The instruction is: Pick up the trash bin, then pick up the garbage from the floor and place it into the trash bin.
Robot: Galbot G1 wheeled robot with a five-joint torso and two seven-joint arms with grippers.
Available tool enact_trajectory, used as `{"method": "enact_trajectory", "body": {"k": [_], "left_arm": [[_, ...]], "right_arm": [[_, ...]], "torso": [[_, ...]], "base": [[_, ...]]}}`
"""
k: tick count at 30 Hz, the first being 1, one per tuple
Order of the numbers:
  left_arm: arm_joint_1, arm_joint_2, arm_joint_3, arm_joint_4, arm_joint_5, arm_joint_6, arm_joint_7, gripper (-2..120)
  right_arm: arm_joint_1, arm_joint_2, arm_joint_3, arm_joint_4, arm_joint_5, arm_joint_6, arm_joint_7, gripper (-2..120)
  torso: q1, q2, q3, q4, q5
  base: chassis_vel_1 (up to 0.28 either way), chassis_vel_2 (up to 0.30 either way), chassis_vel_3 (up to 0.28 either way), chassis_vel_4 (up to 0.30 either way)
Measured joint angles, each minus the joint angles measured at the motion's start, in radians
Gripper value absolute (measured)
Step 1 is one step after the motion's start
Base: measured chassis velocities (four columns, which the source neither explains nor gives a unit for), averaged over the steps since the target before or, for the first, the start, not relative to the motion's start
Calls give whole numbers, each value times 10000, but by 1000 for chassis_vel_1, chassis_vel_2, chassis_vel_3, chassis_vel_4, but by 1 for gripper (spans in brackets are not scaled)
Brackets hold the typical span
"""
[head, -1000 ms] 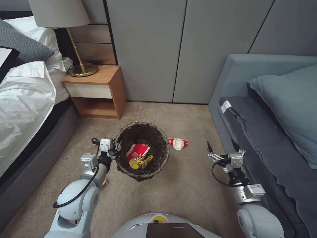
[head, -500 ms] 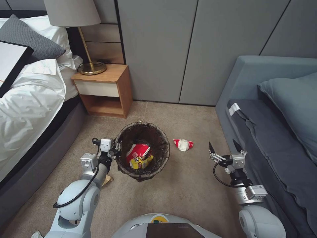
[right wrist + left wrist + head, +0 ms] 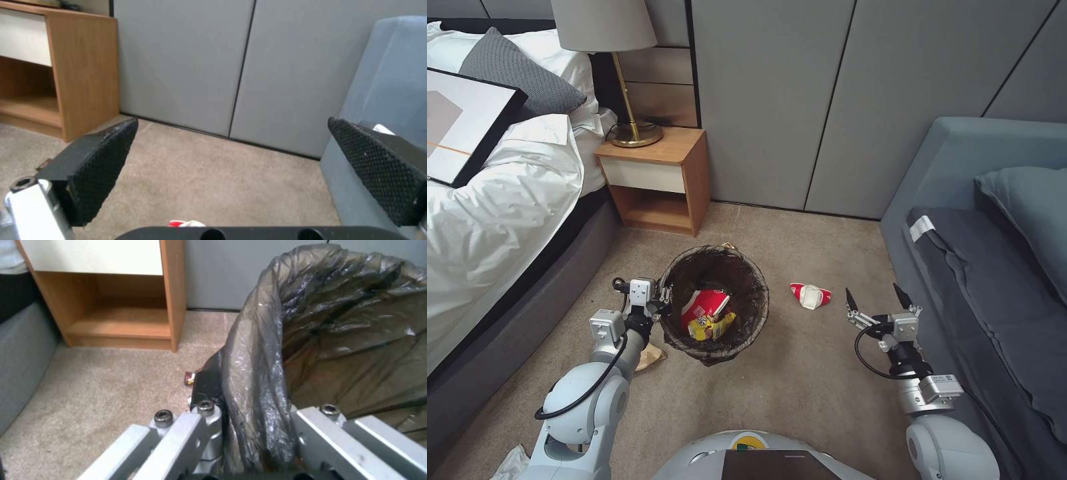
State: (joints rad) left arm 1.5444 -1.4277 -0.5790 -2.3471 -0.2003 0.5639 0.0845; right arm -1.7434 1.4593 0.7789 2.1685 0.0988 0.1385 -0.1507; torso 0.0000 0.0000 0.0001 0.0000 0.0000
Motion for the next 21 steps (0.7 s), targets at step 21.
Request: {"method": "enact_trajectory", "body": {"k": [21], "left_arm": [[-4,31,-34,11,3,-52,80,7]], "right_arm": [[43,124,-55,-157,-23,6,-5,100]], "torso": [[0,0,0,0,1]], "base": [[-45,48,49,-42]]}}
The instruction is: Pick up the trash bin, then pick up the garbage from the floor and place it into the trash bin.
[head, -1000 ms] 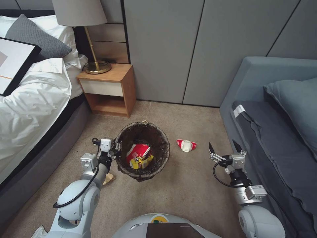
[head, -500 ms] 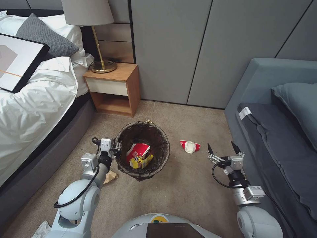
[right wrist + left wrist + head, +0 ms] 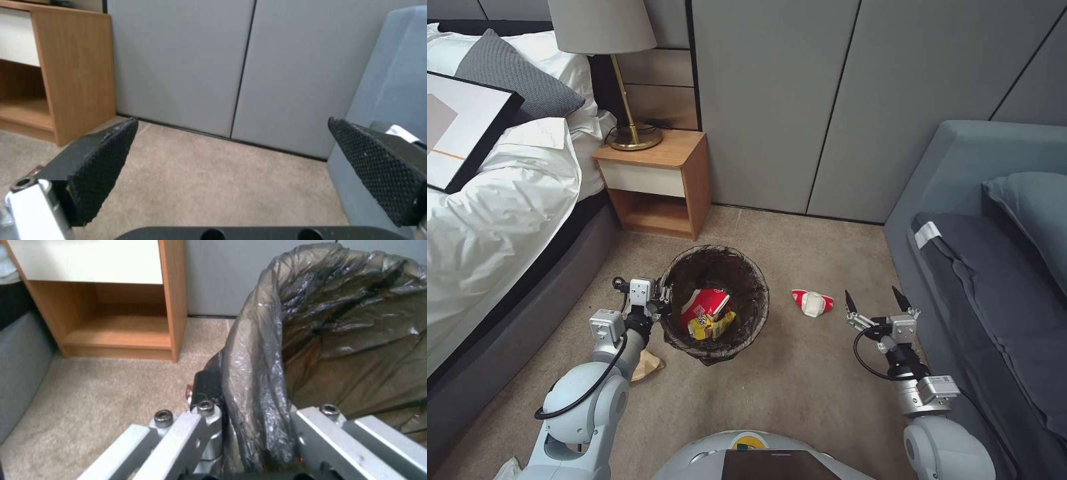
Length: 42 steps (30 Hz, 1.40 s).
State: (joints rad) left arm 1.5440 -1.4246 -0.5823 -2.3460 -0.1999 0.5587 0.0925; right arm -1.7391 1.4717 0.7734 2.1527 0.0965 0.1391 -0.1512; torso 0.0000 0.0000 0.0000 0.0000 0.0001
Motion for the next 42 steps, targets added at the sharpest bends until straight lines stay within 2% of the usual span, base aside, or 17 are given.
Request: {"method": "enact_trajectory", "body": {"k": [26,34,37,42], "left_arm": [[-31,24,-35,-1,-93,-49,16,7],[0,27,-94,-53,-156,-61,27,7],[48,56,-203,-118,-220,-76,41,7],[109,57,-267,-193,-250,-107,61,7]], "right_arm": [[62,63,-104,-86,-147,-18,111,100],[389,-538,-239,-628,-59,-720,-285,100],[764,-1126,-448,-1510,-52,-1215,-906,100],[1171,-1581,-820,-2484,31,-1635,-1336,100]], "torso": [[1,0,1,0,-1],[0,0,-1,-2,0],[0,0,-1,-1,0],[0,0,0,0,0]], "base": [[-137,133,130,-132],[-11,17,11,-22],[0,0,0,0],[0,0,0,0]]}}
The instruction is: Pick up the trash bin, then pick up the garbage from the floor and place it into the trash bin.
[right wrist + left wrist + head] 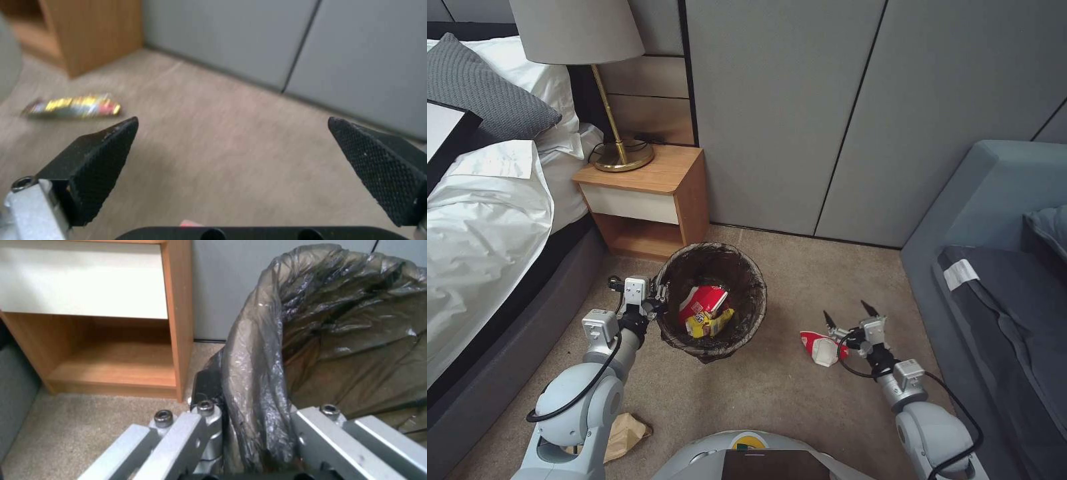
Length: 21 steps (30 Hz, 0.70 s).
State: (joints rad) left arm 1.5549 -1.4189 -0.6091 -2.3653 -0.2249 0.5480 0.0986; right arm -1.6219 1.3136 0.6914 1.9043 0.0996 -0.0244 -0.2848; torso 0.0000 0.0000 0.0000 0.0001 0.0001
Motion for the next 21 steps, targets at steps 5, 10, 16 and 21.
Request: {"method": "enact_trajectory", "body": {"k": [5,10,16,21], "left_arm": [[24,-1,-24,-65,-8,-6,10,7],[27,-1,-23,-117,-11,-7,10,7],[6,-27,-11,-128,-11,-15,-14,7],[-59,-34,11,-149,-29,-2,-24,7]], "right_arm": [[434,-273,-316,-725,-21,-419,-333,100],[1075,-702,-708,-1606,-64,-922,-1011,100],[1805,-1012,-1033,-2880,-522,-994,-1297,100],[2145,-1238,-1282,-3601,-716,-1096,-1345,100]], "torso": [[0,0,0,-1,0],[0,0,0,0,-2],[0,0,0,-1,2],[0,0,0,-2,0]], "base": [[0,0,0,0],[0,0,0,0],[0,0,0,0],[0,0,0,0]]}}
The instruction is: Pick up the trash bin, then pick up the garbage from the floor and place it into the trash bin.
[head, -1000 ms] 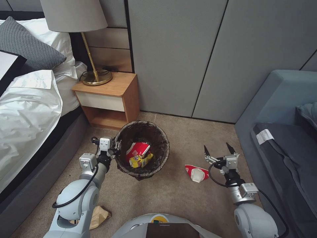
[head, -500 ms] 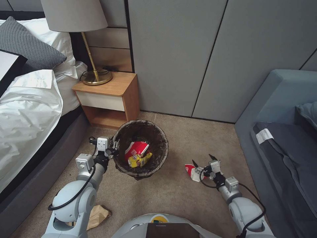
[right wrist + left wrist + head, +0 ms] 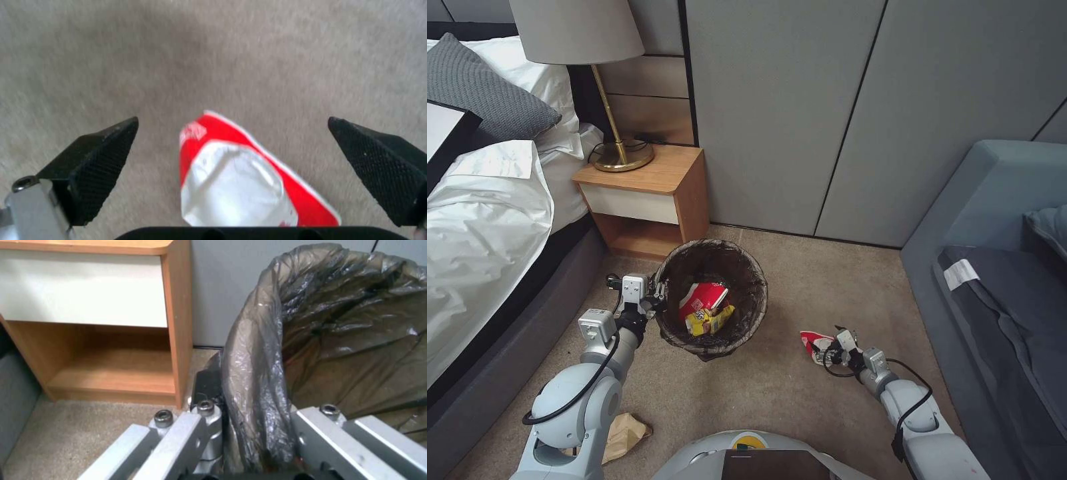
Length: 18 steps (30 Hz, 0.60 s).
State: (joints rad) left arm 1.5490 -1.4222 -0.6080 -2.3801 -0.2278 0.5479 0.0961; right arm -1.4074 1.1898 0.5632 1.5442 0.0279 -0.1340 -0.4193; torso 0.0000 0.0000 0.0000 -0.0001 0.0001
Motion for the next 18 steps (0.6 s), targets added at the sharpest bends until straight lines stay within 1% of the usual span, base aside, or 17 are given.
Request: {"method": "enact_trajectory", "body": {"k": [2,6,18], "left_arm": [[-27,-6,5,0,-22,7,-6,7],[-27,-13,7,0,-33,10,-11,7],[6,-5,-5,0,-58,-4,-9,7]], "right_arm": [[160,-40,-102,-407,-131,-18,0,100],[282,-2,-133,-691,-235,-18,1,100],[800,394,-257,-1820,-622,30,54,100]], "torso": [[0,0,0,0,0],[0,0,0,0,0],[0,0,0,1,-1]], "base": [[0,0,0,0],[0,0,0,0],[0,0,0,0]]}}
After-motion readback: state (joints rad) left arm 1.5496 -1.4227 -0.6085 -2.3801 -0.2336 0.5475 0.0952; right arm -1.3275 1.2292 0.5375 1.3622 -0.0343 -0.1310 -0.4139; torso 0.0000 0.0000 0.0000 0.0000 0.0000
